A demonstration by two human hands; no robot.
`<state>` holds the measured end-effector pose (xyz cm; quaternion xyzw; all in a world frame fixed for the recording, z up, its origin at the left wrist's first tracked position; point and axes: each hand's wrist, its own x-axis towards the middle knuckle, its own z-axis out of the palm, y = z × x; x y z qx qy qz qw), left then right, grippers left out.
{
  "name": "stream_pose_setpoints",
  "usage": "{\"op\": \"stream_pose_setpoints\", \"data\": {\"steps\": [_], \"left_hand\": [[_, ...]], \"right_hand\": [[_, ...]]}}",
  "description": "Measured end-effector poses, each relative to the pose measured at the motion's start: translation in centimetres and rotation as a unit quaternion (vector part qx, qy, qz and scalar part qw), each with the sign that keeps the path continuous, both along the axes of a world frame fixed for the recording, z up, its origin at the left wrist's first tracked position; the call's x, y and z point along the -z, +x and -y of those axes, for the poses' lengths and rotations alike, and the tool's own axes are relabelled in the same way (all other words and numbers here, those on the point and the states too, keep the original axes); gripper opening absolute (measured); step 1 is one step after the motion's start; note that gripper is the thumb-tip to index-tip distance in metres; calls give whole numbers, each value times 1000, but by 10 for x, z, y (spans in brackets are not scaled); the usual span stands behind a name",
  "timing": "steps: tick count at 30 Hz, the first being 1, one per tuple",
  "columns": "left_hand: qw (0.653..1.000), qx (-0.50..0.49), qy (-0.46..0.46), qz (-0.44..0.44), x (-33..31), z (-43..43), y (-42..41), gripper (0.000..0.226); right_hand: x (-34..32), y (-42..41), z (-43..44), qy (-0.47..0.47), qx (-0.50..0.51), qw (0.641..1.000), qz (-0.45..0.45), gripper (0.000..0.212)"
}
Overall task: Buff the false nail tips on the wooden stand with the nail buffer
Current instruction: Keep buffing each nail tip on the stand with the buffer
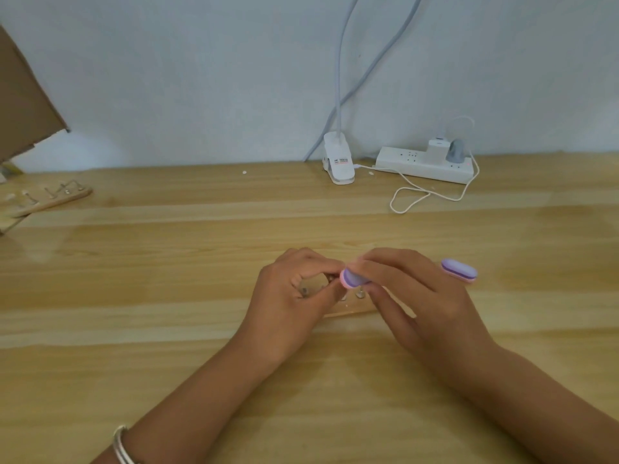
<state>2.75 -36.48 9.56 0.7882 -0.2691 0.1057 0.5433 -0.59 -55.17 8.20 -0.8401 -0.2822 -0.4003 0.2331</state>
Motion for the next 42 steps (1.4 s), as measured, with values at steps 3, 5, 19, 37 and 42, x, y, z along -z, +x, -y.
{"op": "stream_pose_setpoints", "data": {"steps": [3,5,19,37,42], "left_hand": [[1000,3,1,-12,0,1,-1,12],[1000,2,10,-11,1,1,0,13],[999,21,26,-24,0,0,-1,6],[999,43,3,-31,1,0,-1,4],[999,41,1,-29,2,1,4,6]], "right_hand": [[-2,3,6,-16,19,1000,-18,29],[-4,5,11,-1,41,999,-25,31],[-4,2,11,33,1,999,-28,24],[-15,0,7,5,48,997,-52,19],[-12,-3,-4,32,-8,998,-61,20]]}}
